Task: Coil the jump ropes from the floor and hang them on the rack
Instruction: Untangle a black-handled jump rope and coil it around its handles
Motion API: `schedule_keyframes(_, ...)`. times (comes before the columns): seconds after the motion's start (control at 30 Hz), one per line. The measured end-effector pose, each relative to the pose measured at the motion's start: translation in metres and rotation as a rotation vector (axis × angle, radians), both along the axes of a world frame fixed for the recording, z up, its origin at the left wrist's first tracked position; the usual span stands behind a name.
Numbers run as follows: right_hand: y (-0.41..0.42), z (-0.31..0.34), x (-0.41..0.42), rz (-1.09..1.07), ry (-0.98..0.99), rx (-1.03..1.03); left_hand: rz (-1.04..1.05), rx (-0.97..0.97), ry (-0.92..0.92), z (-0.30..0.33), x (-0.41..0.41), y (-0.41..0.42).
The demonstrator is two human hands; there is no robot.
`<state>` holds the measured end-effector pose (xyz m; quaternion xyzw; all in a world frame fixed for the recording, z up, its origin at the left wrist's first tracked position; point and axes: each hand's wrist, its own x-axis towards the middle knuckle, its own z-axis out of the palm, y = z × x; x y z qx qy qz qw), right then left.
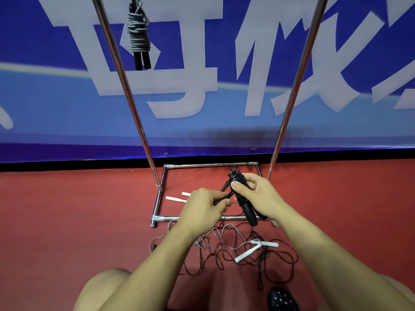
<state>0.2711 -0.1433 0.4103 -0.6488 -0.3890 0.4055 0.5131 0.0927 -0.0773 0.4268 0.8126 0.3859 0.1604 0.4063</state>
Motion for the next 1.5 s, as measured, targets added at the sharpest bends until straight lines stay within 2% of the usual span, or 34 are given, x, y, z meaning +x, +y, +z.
schedule_keyframes(0.23, -0.002, -0.011, -0.006, 0.057, -0.061, -0.054, 0.035, -0.34, -0.26, -0.011, 0.001, -0.002)
schedule_keyframes(0.33, -0.003, -0.008, -0.008, 0.076, -0.212, -0.075, 0.063, -0.517, -0.309, -0.01, 0.007, -0.006)
schedule_keyframes(0.43, -0.002, -0.011, -0.008, 0.053, -0.103, -0.095, 0.101, -0.598, -0.307, -0.011, 0.01, -0.007)
schedule_keyframes(0.7, -0.006, -0.009, -0.002, 0.123, 0.125, -0.107, 0.13, -0.626, -0.266, -0.017, 0.011, -0.005)
schedule_keyframes(0.83, -0.007, -0.009, -0.002, 0.162, 0.087, -0.1, 0.168, -0.703, -0.303, -0.011, 0.012, -0.004)
schedule_keyframes(0.93, -0.005, -0.004, 0.001, 0.078, 0.088, -0.034, 0.195, -0.773, -0.356, -0.004, 0.009, -0.001)
schedule_keyframes(1.03, -0.002, -0.001, 0.006, 0.008, 0.216, 0.019, 0.261, -0.919, -0.386, 0.002, 0.005, 0.002)
schedule_keyframes(1.17, -0.002, 0.006, 0.01, 0.007, 0.294, 0.095, 0.321, -1.143, -0.322, 0.009, -0.001, 0.005)
schedule_keyframes(1.3, -0.003, 0.007, 0.011, 0.028, 0.317, 0.107, 0.345, -1.401, -0.434, 0.01, -0.005, 0.013)
schedule_keyframes(1.5, -0.005, 0.009, 0.013, 0.048, 0.318, 0.11, 0.41, -1.444, -0.563, 0.011, -0.006, 0.016)
